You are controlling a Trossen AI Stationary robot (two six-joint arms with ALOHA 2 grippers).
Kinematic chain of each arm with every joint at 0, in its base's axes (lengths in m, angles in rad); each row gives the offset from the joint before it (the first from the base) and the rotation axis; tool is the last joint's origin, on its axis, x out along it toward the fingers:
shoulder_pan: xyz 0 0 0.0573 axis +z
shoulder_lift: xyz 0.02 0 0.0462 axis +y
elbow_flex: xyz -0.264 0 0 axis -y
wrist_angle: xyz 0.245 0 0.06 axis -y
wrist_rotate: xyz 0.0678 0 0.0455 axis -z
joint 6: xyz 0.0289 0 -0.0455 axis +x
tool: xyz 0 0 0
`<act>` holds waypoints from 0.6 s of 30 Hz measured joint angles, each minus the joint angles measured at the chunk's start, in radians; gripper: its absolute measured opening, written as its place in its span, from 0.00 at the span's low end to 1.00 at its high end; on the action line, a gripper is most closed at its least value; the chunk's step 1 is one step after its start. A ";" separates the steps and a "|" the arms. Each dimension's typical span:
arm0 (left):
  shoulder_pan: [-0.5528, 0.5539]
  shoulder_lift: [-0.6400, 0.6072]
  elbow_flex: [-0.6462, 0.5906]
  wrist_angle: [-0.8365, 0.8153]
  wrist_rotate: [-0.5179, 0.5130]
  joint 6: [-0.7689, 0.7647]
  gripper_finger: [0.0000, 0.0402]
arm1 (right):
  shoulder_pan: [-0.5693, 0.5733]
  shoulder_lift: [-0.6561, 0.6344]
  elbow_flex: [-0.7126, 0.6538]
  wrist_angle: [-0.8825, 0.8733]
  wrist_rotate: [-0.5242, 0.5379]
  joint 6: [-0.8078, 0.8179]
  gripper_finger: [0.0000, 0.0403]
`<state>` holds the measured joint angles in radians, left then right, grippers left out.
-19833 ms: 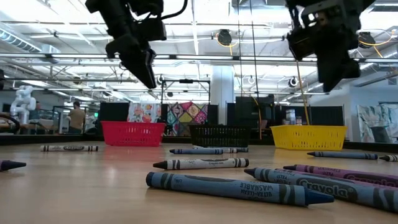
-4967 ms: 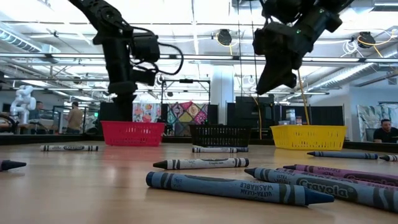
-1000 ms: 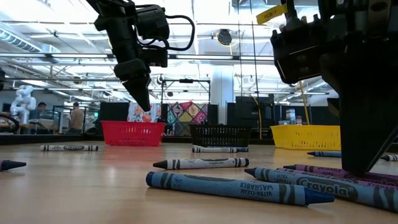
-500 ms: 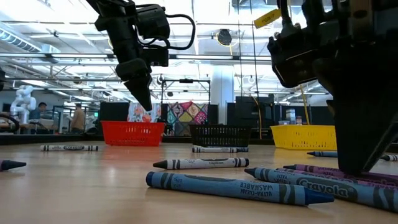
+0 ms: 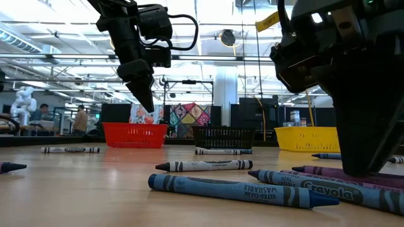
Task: Sort crayons
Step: Put the violet crayon into the black bin
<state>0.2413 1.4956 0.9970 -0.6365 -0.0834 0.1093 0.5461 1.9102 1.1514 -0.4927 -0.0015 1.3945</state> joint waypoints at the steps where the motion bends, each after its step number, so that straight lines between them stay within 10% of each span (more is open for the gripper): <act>1: 0.000 0.000 0.000 0.000 0.000 0.000 0.19 | 0.000 0.000 0.000 0.000 0.001 0.000 0.24; 18: 0.000 0.000 0.000 0.000 0.000 0.000 0.19 | -0.024 -0.003 0.000 -0.133 -0.007 -0.037 0.24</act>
<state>0.2415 1.4956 0.9970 -0.6365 -0.0834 0.1091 0.5225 1.9072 1.1515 -0.6256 -0.0088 1.3571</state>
